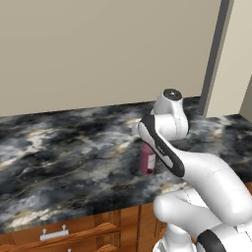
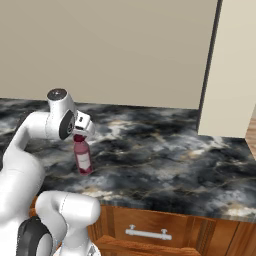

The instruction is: Move the drinks to the dining counter.

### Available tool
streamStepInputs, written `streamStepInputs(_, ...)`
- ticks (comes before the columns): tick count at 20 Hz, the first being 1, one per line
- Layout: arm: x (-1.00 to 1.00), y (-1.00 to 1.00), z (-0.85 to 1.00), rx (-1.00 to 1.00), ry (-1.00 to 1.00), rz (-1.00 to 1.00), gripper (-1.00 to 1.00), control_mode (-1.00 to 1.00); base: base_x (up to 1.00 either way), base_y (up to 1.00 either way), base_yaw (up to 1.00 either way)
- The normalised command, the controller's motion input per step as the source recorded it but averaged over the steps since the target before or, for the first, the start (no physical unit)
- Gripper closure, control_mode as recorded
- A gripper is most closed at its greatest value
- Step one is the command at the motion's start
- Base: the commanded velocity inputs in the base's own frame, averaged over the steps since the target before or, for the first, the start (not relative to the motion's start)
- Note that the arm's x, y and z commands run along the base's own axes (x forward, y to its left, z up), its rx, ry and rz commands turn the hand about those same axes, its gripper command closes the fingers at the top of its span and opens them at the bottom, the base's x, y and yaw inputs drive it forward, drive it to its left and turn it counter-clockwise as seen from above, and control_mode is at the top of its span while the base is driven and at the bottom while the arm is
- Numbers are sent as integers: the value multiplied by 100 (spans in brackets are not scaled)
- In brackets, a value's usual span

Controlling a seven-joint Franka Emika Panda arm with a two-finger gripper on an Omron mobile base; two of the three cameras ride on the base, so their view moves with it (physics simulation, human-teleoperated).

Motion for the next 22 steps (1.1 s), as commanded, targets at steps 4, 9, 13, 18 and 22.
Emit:
streamStepInputs(4, -52, -10, 100, 0, -4, 0, -100, -100, 0, 0, 0)
streamStepInputs(9, -96, -51, 93, 0, 0, 0, -100, -100, 0, 0, 0)
streamStepInputs(13, -82, -39, 47, 0, -2, 0, -100, -100, 0, 0, 0)
streamStepInputs(18, -42, -6, 22, 0, -7, 0, -100, -100, 0, 0, 0)
streamStepInputs(22, -51, -1, 16, -1, -6, 0, -100, -100, 0, 0, 0)
